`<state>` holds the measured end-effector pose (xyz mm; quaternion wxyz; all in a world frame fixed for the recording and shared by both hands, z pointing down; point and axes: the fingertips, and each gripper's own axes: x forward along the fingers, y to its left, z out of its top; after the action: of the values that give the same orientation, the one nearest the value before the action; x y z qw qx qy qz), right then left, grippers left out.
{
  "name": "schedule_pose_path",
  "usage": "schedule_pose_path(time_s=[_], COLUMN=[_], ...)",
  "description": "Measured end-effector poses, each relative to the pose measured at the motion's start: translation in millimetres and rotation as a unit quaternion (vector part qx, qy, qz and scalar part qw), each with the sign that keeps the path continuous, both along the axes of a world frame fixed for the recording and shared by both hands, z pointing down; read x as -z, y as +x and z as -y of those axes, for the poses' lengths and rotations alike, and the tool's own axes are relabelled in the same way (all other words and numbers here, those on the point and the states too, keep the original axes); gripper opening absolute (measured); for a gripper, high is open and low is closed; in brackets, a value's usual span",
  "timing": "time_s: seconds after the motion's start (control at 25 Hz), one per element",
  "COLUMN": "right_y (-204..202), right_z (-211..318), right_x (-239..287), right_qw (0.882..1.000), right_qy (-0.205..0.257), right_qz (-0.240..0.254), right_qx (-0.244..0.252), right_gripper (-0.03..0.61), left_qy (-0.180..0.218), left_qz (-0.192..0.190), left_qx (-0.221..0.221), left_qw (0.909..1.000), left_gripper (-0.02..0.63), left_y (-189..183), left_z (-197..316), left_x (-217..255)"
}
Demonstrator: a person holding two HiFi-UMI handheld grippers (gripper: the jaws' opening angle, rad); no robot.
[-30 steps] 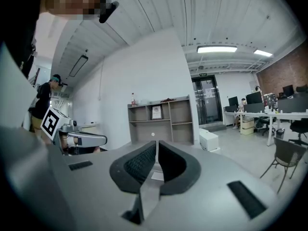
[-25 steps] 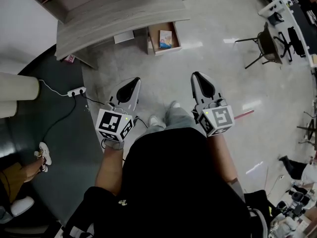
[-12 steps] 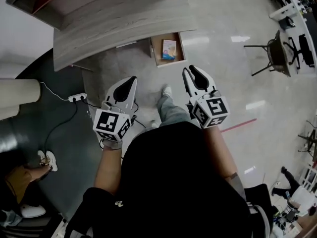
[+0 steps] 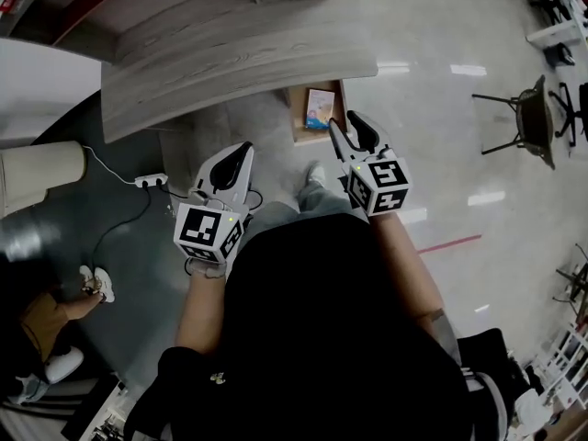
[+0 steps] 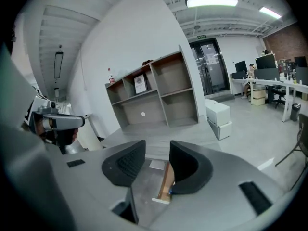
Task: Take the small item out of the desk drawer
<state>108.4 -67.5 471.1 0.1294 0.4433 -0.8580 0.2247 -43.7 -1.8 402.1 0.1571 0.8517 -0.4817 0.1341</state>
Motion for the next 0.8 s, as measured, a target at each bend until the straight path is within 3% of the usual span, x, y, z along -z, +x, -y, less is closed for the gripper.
schedule_pose_path(time_s=[0.4,0.8], right_y=[-1.6,-21.1], right_z=[33.3,39.9], right_x=[-103.5,-213.7], right_qw=[0.993,0.971], right_qy=[-0.102,-0.207], right_qz=[-0.053,-0.086], right_qx=[-0.020,-0.086], right_gripper=[0.238,0.338], left_qy=[-0.036,-0.064], left_qz=[0.005,0.014], left_qx=[0.004,-0.039], left_qw=[0.9993,0.9971], left_gripper=[0.008,0.008], left_y=[-6.8,-49.1], left_z=[25.0,31.6], left_x=[-11.8,-26.2])
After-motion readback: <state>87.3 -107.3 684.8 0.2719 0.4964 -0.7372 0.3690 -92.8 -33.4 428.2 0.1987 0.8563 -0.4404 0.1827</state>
